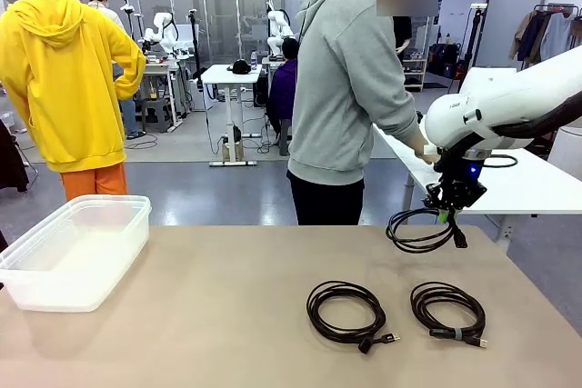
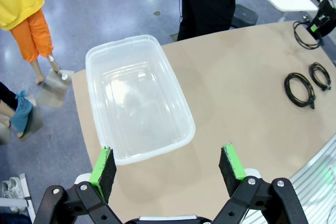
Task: Organize and store the cables.
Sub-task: Place the Power Cable into the Organizing box.
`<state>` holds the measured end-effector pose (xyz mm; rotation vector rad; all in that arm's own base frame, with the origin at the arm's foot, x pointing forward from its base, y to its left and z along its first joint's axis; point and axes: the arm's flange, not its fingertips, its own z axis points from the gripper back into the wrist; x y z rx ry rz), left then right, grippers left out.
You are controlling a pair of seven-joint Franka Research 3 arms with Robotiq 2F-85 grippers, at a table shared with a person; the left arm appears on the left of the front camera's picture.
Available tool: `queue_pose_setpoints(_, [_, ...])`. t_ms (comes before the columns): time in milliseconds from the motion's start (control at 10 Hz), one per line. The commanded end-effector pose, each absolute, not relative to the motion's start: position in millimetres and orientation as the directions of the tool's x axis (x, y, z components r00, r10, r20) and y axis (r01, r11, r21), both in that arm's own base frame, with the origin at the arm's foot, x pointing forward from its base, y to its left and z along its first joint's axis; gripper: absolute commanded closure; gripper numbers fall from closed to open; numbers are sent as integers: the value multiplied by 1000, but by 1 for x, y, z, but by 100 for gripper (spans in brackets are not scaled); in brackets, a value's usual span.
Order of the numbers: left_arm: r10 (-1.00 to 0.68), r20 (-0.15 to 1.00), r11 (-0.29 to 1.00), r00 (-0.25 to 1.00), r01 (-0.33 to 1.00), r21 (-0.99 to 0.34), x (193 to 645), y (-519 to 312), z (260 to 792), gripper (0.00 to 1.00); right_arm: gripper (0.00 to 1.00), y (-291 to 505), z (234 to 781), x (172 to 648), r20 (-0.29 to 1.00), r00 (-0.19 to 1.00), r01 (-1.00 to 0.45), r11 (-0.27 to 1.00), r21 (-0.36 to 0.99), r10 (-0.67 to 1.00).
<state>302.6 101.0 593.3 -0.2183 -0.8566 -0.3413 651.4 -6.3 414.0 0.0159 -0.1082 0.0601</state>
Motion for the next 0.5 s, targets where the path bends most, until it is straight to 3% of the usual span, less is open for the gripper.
queue_pose_setpoints(0, [-208,771,922,602,385,-52,302,100,594,0,85,-7,415,656,118,990,-78,997,9,76])
queue_pose_setpoints(200, [-208,771,922,602,385,-52,302,100,594,0,83,-6,412,652,106,993,-61,998,13,59])
queue_pose_setpoints(400, [-208,771,922,602,385,-52,302,100,594,0,83,42,430,637,98,992,-82,994,69,75])
